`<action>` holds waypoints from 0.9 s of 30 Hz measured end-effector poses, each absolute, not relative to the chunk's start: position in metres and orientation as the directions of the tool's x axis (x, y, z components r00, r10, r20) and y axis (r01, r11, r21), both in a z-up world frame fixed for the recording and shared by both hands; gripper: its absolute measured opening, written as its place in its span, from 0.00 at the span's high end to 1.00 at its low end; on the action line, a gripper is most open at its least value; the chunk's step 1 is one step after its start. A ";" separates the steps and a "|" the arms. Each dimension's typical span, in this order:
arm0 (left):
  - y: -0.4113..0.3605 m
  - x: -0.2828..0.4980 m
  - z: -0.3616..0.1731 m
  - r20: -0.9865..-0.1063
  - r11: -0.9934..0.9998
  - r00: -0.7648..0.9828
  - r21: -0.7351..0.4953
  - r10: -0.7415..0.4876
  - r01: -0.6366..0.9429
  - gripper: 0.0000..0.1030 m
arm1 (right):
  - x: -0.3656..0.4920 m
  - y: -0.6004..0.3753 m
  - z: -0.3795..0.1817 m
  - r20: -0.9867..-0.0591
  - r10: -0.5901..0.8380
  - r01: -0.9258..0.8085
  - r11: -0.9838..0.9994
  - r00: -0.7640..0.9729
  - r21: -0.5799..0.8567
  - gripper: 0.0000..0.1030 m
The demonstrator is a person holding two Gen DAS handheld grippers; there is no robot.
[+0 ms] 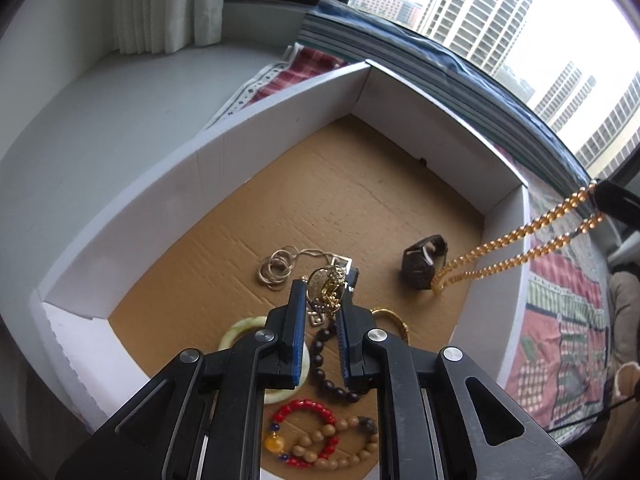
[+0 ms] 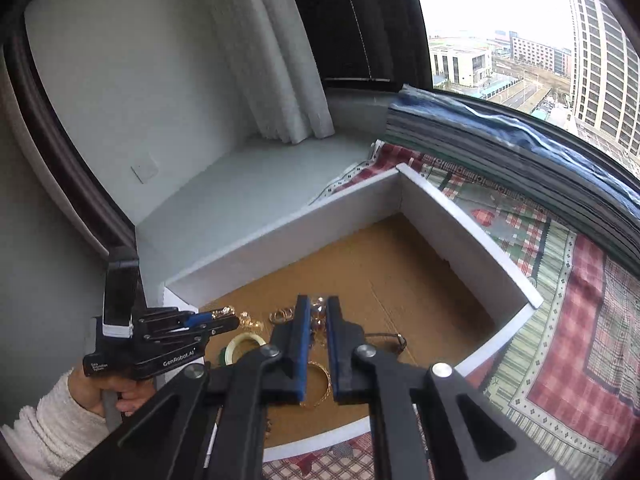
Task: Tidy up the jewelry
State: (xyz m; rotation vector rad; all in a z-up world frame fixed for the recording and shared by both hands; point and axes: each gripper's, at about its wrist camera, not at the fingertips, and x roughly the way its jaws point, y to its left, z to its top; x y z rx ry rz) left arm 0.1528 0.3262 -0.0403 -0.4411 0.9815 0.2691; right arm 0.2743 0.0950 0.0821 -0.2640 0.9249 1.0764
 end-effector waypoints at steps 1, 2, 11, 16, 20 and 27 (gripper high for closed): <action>0.327 0.155 -0.044 -0.850 0.879 0.526 -0.233 0.023 -0.416 0.87 | 0.272 0.098 0.074 -0.768 0.623 -0.842 0.488 0.150 0.230 0.92; 0.327 0.156 -0.048 -0.854 0.879 0.520 -0.229 0.026 -0.419 0.87 | 0.271 0.101 0.066 -0.781 0.608 -0.842 0.489 0.145 0.225 0.92; 0.310 0.133 -0.020 -0.807 0.881 0.559 -0.113 0.188 -0.459 0.28 | 0.257 0.104 0.045 -0.805 0.569 -0.847 0.501 0.169 0.176 0.57; 0.279 0.095 0.023 -0.710 0.855 0.625 -0.063 0.325 -0.515 0.01 | 0.240 0.096 0.060 -0.790 0.580 -0.860 0.490 0.201 0.141 0.40; 0.258 0.064 0.045 -0.667 0.813 0.644 -0.098 0.374 -0.574 0.01 | 0.223 0.089 0.062 -0.789 0.575 -0.863 0.490 0.217 0.120 0.32; 0.245 0.029 0.053 -0.683 0.786 0.647 -0.173 0.338 -0.593 0.01 | 0.202 0.070 0.052 -0.787 0.556 -0.851 0.519 0.268 0.077 0.27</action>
